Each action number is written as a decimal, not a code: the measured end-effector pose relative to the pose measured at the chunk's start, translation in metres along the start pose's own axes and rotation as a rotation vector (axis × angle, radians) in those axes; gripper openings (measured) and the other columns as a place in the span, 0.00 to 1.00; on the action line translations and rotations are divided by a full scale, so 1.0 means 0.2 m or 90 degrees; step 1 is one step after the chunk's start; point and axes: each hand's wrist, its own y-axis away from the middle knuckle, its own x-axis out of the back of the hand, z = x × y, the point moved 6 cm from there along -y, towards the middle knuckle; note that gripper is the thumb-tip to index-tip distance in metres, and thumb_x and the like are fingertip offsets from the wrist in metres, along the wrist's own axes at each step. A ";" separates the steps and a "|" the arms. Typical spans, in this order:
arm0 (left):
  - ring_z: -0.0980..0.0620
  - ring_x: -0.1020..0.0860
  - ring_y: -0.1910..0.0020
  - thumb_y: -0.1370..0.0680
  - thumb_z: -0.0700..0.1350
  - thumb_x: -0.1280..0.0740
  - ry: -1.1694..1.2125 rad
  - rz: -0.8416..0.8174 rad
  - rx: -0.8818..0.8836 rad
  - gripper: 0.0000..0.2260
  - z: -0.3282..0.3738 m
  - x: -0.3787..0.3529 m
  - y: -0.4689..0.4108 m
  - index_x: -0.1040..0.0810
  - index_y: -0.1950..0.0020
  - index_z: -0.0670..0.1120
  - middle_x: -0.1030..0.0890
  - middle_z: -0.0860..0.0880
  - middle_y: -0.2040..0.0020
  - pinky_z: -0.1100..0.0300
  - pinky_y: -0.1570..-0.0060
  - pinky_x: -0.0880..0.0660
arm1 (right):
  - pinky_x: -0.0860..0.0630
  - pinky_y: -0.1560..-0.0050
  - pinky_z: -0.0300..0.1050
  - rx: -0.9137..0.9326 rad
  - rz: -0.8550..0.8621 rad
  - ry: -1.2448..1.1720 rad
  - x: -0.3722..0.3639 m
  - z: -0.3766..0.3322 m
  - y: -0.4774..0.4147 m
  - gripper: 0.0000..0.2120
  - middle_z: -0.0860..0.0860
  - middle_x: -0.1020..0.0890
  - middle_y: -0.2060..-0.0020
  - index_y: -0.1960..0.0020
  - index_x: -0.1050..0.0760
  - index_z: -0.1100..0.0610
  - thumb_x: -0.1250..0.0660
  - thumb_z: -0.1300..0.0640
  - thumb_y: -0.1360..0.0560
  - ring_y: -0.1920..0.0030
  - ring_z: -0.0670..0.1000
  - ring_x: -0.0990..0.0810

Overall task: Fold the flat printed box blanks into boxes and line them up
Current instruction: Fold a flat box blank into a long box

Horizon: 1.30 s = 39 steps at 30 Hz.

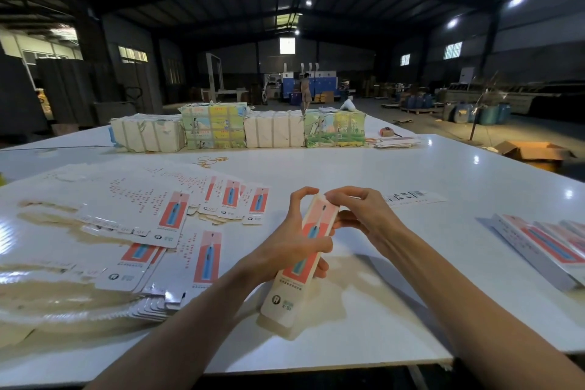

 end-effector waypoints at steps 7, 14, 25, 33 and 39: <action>0.44 0.12 0.60 0.25 0.46 0.23 -0.023 0.012 -0.016 0.36 0.03 -0.02 0.03 0.41 0.32 0.75 0.23 0.53 0.41 0.58 0.65 0.17 | 0.15 0.61 0.47 0.016 0.015 0.058 0.00 -0.01 0.00 0.04 0.60 0.12 0.58 0.53 0.13 0.60 0.25 0.60 0.22 0.60 0.61 0.11; 0.51 0.13 0.61 0.26 0.52 0.25 -0.191 0.078 -0.040 0.31 0.04 0.01 0.03 0.41 0.33 0.70 0.22 0.57 0.45 0.55 0.58 0.14 | 0.14 0.55 0.48 -0.024 -0.040 0.091 0.00 0.02 -0.01 0.05 0.60 0.12 0.55 0.50 0.12 0.59 0.26 0.59 0.20 0.58 0.57 0.13; 0.46 0.13 0.51 0.23 0.45 0.22 0.113 0.124 -0.013 0.31 0.04 0.03 0.04 0.37 0.36 0.73 0.22 0.54 0.41 0.55 0.60 0.15 | 0.14 0.53 0.46 0.165 0.015 0.160 -0.07 -0.05 0.04 0.08 0.48 0.10 0.53 0.43 0.12 0.55 0.26 0.57 0.20 0.55 0.54 0.11; 0.42 0.12 0.57 0.21 0.51 0.24 0.108 0.119 -0.013 0.26 0.05 0.04 0.04 0.35 0.33 0.69 0.18 0.47 0.41 0.50 0.59 0.14 | 0.14 0.50 0.46 0.207 -0.044 0.151 -0.03 -0.09 0.05 0.06 0.52 0.10 0.53 0.45 0.11 0.55 0.25 0.55 0.20 0.55 0.56 0.10; 0.42 0.12 0.59 0.24 0.48 0.21 0.117 0.122 -0.037 0.29 0.07 0.06 0.03 0.34 0.38 0.75 0.19 0.51 0.43 0.55 0.64 0.16 | 0.14 0.49 0.49 0.225 -0.052 0.082 -0.05 -0.11 0.06 0.06 0.55 0.11 0.50 0.46 0.12 0.55 0.25 0.56 0.21 0.53 0.60 0.12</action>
